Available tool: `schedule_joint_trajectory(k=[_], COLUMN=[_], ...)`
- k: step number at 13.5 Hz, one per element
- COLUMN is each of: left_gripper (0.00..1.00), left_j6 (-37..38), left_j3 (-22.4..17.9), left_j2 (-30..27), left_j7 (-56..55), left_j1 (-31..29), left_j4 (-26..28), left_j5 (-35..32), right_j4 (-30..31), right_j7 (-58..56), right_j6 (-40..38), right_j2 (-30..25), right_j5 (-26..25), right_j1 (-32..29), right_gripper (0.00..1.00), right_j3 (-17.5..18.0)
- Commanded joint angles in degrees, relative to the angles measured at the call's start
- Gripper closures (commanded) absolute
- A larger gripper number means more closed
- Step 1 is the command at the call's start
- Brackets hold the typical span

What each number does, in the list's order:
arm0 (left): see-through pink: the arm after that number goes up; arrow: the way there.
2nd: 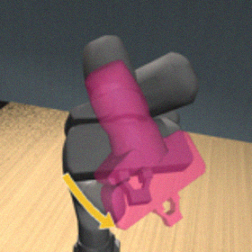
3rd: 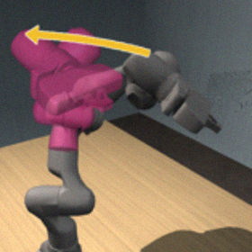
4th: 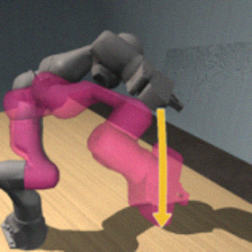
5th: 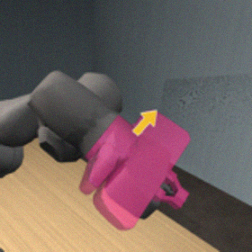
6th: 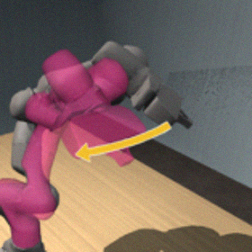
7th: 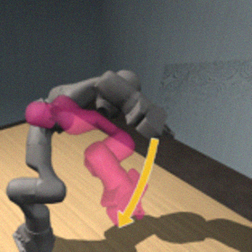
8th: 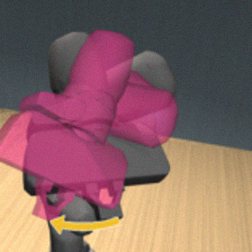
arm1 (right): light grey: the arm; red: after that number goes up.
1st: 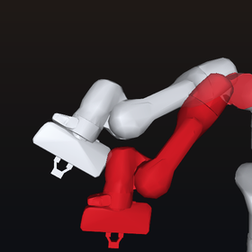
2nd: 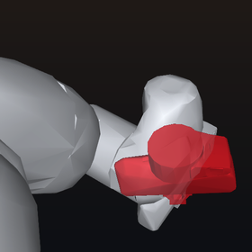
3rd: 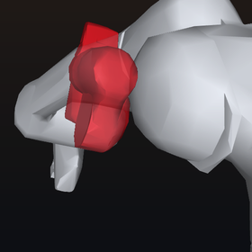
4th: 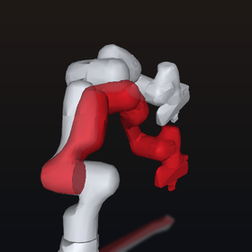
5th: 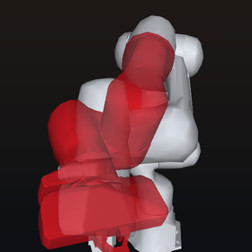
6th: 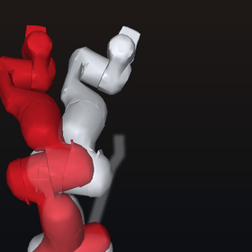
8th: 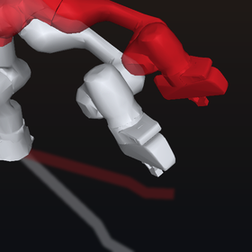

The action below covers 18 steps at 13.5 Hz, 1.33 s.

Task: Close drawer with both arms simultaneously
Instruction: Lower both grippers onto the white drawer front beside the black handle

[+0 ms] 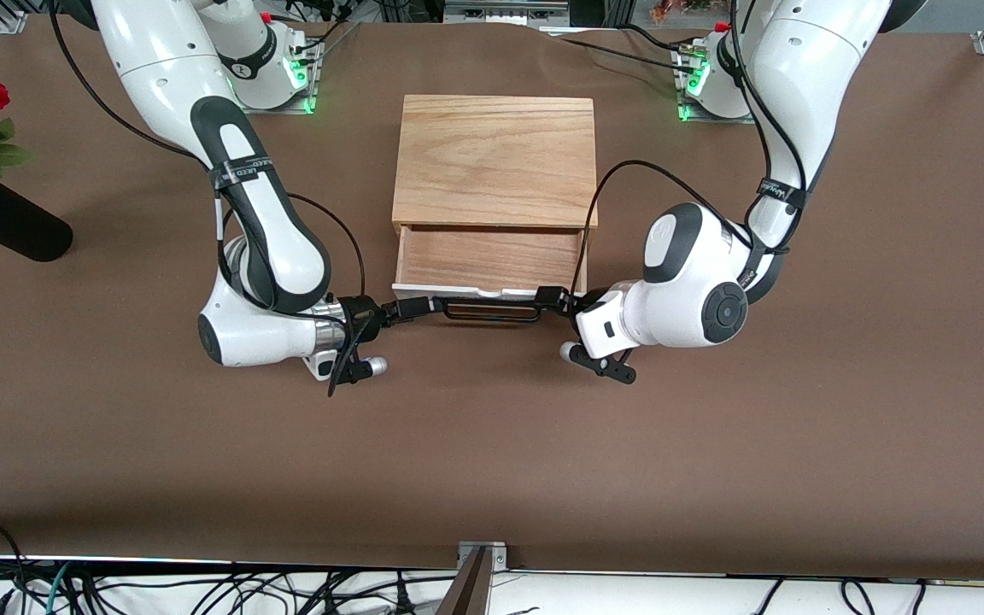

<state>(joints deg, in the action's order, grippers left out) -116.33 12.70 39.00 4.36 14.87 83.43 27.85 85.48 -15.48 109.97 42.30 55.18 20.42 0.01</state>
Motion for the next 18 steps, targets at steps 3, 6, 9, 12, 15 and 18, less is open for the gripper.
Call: schedule_joint_trajectory(k=[3, 6, 9, 12, 15, 18], left_gripper=[0.0, 0.0, 0.0, 0.0, 0.0, 0.0], left_j6=[0.2, 0.4, 0.7, 0.8, 1.5, 1.5], left_j3=[-0.1, -0.1, -0.1, -0.1, 0.0, 0.0], left_j2=[-0.1, -0.1, -0.2, -0.6, -1.4, -1.8], left_j7=[1.0, 1.0, 0.6, 0.6, 0.4, 0.3], left_j1=[1.1, 1.0, 1.0, 0.9, 0.9, 0.9], left_j4=[1.1, 1.1, 1.4, 2.5, 4.2, 5.3], left_j5=[0.2, 0.2, 0.2, 0.3, 0.3, 0.3], right_j4=[4.6, 5.9, 7.2, 7.9, 8.6, 9.8], right_j7=[0.2, 0.2, 0.2, 0.1, 0.1, 0.1], right_j6=[1.2, 1.2, 1.1, 1.1, 1.0, 0.7], right_j2=[-2.9, -3.4, -4.5, -5.0, -5.3, -6.0], right_j5=[1.6, 2.0, 2.0, 2.0, 2.0, 2.0], right_j1=[-0.2, -0.1, -0.1, -0.1, -0.1, -0.2], right_gripper=[0.0, 0.0, 0.0, 0.0, 0.0, 0.0], right_j3=[1.2, 1.3, 1.4, 2.0, 2.2, 2.2])
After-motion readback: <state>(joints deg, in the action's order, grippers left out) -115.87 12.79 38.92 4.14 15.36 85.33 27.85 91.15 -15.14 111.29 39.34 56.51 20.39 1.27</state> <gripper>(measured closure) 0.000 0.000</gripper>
